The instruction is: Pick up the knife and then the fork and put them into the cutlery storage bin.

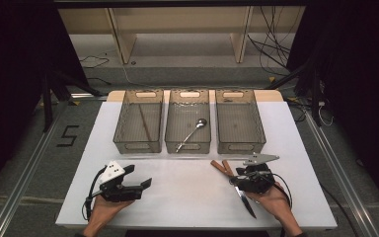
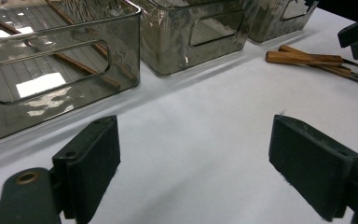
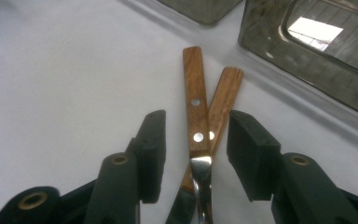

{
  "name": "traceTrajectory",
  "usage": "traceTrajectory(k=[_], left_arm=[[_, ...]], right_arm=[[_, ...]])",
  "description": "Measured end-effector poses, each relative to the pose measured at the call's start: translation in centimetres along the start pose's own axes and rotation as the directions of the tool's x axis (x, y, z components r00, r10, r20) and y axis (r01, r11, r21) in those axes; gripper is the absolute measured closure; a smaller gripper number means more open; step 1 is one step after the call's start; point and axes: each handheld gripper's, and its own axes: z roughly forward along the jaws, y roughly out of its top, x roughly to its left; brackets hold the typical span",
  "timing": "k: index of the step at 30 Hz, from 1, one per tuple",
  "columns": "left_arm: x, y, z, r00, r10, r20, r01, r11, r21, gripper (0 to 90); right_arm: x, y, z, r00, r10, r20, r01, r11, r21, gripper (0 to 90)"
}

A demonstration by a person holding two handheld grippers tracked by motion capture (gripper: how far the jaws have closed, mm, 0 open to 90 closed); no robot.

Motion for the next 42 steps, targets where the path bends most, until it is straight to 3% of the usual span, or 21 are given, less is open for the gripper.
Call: traceTrajectory(k=[20, 27, 34, 37, 42], left_arm=[[-0.2, -0.2, 0.4, 0.9999, 0.016, 0.003, -0.016, 0.9997, 0.019, 16.3], [-0.2, -0.2, 0.4, 0.9999, 0.013, 0.005, -0.013, 0.9998, 0.011, 16.3], [-0.2, -0.2, 0.4, 0.9998, 0.019, 0.004, -0.019, 0.9997, 0.014, 16.3], [-0.2, -0.2, 0.4, 0.9998, 0.02, 0.005, -0.02, 0.9997, 0.015, 16.4], [-0.3, -0.2, 0.4, 0.9998, 0.017, 0.005, -0.017, 0.9998, 0.014, 16.4]], right_arm=[[0.4, 0.8, 2.0, 0.9961, -0.088, 0.006, 0.087, 0.99, 0.109, 73.5], [1.0, 1.3, 2.5, 0.9896, -0.144, 0.0, 0.142, 0.98, 0.139, 74.0], [1.3, 1.6, 3.2, 0.9872, -0.157, -0.024, 0.159, 0.971, 0.179, 71.9], [1.5, 1.6, 3.6, 0.9867, -0.16, -0.028, 0.162, 0.967, 0.198, 73.7], [1.6, 1.8, 3.6, 0.9895, -0.141, -0.031, 0.144, 0.968, 0.205, 80.3]])
